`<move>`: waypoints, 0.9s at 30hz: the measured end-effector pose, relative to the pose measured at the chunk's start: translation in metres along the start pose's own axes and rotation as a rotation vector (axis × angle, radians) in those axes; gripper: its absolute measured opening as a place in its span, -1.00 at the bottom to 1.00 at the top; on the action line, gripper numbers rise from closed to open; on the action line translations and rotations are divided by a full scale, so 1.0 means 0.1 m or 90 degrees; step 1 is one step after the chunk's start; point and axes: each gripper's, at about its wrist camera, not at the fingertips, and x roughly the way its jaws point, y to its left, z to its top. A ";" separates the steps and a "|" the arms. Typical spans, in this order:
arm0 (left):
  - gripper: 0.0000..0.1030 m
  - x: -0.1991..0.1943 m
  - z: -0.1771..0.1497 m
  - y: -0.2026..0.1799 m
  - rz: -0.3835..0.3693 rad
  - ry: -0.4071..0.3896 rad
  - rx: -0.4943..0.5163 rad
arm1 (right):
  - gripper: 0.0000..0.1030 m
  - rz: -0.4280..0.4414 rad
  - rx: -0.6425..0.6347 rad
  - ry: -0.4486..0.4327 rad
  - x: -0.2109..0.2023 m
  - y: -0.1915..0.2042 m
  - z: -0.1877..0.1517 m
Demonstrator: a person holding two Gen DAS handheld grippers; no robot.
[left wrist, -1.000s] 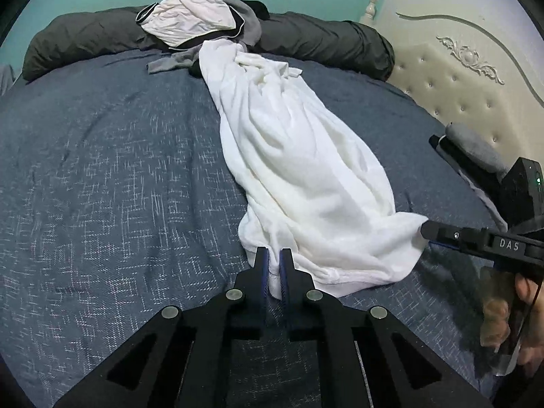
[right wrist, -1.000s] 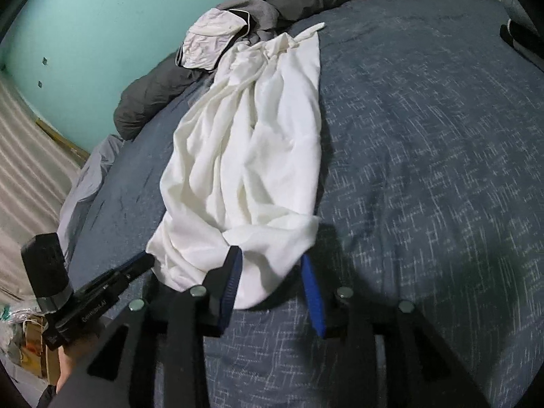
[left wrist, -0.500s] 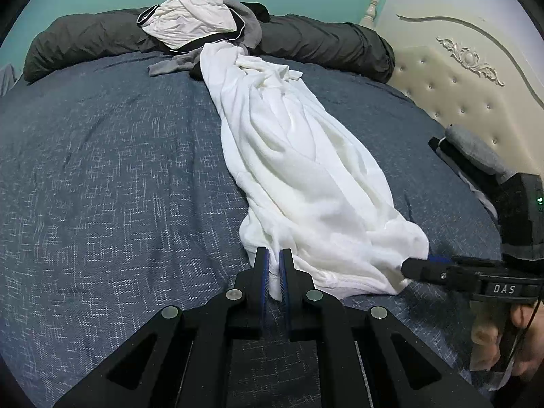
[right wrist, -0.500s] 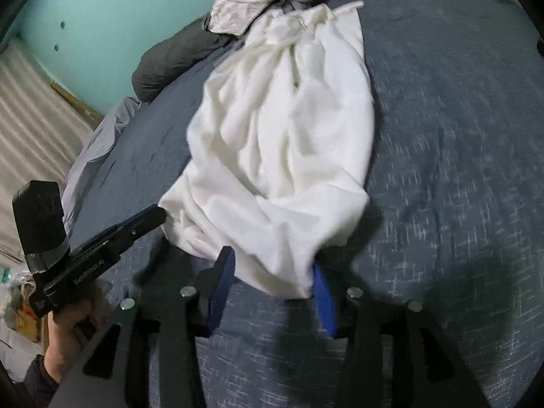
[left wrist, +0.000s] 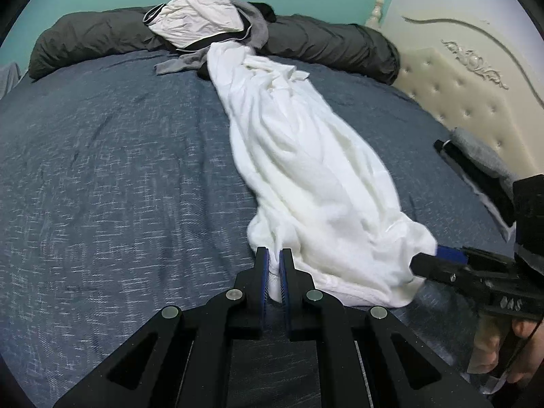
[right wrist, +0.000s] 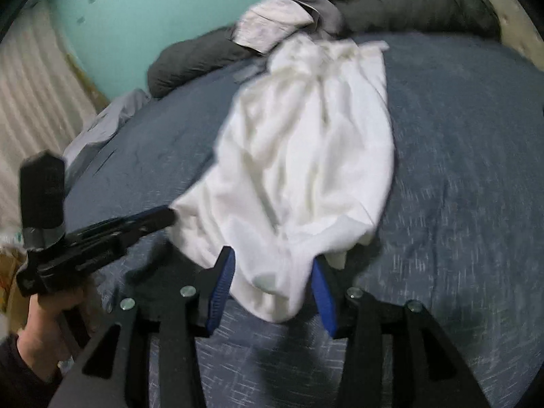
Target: Fold clothes
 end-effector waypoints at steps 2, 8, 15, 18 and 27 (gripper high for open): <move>-0.85 -0.04 0.01 0.01 0.016 -0.004 0.004 | -0.13 -0.002 0.045 0.007 0.02 -0.17 0.00; -0.46 -0.22 0.04 -0.09 0.029 -0.023 0.022 | -0.13 0.002 0.116 0.005 0.01 -0.47 0.01; -0.38 0.10 -0.10 -0.28 -0.034 0.045 0.031 | -0.13 0.002 0.122 0.004 0.02 -0.45 0.01; -0.38 0.27 -0.18 -0.27 -0.037 0.080 0.024 | -0.13 0.006 0.126 0.005 0.04 -0.45 0.02; -0.82 0.11 -0.11 -0.17 -0.047 0.033 0.015 | -0.13 0.022 0.136 -0.019 -0.06 -0.49 0.05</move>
